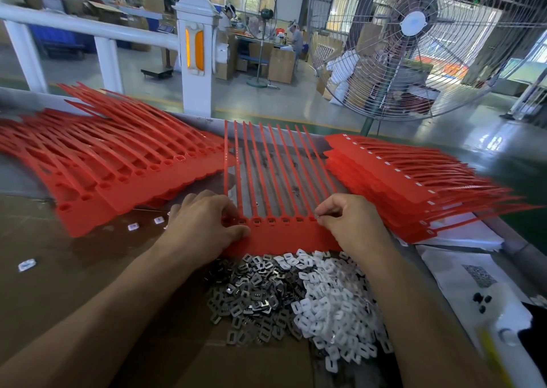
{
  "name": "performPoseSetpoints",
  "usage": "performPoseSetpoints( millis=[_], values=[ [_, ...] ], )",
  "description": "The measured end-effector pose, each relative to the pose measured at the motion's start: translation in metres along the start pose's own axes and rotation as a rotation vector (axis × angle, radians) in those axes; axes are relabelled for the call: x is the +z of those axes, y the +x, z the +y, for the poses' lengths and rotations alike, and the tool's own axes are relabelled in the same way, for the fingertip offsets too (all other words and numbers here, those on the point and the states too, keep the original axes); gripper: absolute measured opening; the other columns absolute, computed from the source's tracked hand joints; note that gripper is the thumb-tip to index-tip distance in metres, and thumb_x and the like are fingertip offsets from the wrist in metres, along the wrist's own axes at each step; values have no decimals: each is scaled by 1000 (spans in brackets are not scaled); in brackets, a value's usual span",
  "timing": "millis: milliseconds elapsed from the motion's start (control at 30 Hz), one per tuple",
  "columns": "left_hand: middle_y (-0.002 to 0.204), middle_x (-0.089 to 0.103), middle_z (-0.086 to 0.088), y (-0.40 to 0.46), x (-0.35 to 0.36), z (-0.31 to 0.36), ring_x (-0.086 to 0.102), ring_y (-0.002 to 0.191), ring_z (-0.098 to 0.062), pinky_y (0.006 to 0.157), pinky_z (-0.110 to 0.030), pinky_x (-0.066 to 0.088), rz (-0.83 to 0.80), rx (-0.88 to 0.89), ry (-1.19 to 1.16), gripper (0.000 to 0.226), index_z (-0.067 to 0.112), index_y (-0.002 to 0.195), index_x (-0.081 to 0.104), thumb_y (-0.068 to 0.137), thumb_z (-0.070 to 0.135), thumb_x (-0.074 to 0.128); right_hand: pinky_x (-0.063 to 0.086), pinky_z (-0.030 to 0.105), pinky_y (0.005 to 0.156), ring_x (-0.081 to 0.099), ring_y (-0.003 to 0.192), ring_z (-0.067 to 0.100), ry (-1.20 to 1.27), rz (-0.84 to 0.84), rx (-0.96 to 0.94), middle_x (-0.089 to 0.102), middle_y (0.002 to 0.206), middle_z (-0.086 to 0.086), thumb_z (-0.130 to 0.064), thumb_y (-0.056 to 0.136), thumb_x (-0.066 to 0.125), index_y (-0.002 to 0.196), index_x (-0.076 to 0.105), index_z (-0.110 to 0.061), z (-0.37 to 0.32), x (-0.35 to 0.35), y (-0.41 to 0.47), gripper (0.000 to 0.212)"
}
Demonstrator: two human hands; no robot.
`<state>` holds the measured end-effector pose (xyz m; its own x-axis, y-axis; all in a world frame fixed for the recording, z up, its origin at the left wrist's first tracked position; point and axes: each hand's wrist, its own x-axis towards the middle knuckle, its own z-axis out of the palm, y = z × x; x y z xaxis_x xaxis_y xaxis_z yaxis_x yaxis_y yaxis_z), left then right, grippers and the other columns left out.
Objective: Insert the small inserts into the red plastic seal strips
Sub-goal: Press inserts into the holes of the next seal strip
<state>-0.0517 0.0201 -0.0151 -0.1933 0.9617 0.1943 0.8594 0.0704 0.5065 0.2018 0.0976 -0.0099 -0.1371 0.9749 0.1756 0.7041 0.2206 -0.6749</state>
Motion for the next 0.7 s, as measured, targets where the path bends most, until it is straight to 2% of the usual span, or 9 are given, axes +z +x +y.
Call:
performPoseSetpoints(
  millis=[167,300,467,567,700],
  values=[
    [120,55,12,0,0,0,44,120,-16,101,-39,28,5,3,1,30,41,104,67,81,58,74,55,27,80,66,90,-1,-51,-42,-35,73,94,-16,-18,91,79,86,76,-33,1,2,2,16],
    [122,55,11,0,-1,0,43,122,-16,102,-39,27,-5,-2,1,32,40,107,67,81,59,73,54,28,77,64,87,-4,-107,-54,-33,71,93,-20,-20,91,79,80,73,-39,0,2,3,22],
    [122,55,11,0,-1,0,43,122,-16,103,-40,27,-6,-3,6,34,40,109,67,81,59,73,59,35,85,65,92,-1,-125,-69,-35,73,103,-17,-22,93,75,86,77,-40,-2,2,3,19],
    [123,55,11,0,0,-1,43,122,-16,103,-40,27,-10,-4,5,34,40,109,67,81,59,73,57,30,85,64,93,-4,-100,-79,-41,72,106,-19,-21,96,72,94,79,-37,-1,1,1,18],
    [123,55,12,1,0,-1,43,121,-15,102,-39,28,-5,0,6,34,41,109,67,81,60,73,41,9,73,55,85,-15,-25,0,-39,62,92,-29,-17,99,67,97,79,-33,3,-1,0,21]
  ],
)
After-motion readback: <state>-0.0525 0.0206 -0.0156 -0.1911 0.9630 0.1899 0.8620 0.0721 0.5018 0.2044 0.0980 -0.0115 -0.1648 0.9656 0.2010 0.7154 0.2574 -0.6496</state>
